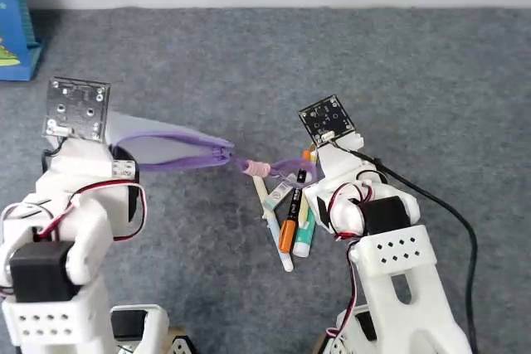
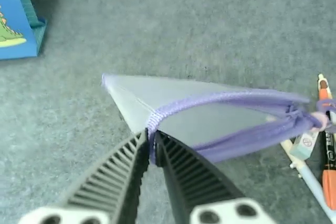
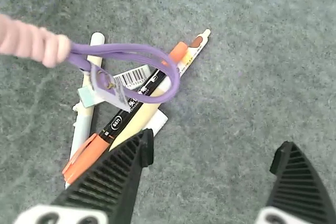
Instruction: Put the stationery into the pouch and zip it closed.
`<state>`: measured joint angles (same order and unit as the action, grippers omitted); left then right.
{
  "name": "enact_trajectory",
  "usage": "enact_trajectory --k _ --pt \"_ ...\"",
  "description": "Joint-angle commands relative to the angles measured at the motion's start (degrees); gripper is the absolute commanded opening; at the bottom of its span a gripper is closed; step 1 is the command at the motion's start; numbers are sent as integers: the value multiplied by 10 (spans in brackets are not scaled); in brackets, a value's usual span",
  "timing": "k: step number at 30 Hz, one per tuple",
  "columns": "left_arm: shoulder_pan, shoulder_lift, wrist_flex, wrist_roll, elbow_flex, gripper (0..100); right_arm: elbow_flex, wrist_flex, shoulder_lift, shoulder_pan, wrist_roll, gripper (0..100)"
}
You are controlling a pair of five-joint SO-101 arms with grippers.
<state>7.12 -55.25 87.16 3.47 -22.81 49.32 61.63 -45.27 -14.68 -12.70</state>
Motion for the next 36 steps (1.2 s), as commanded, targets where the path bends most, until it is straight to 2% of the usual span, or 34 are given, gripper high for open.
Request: enact_trajectory --k 1,11,19,24,26,29,32,36 --pt "0 26 -1 -20 34 12 -4 -1 -18 2 -1 357" --pt "4 254 -1 -51 151 12 -4 -1 -16 2 -1 357" --pt "58 365 -1 -51 256 12 -4 -2 -14 2 -1 357" --pt "67 425 -1 -50 285 16 -4 -2 -14 2 -1 357" --pt "67 446 -2 -50 285 40 -4 -2 -14 2 -1 357" --pt "69 477 -2 -51 285 163 -4 -2 -14 2 -1 357" --pt "92 507 -27 -91 285 257 -4 -2 -14 2 -1 357" --pt "107 540 -63 -54 285 190 -4 -2 -13 2 -1 357"
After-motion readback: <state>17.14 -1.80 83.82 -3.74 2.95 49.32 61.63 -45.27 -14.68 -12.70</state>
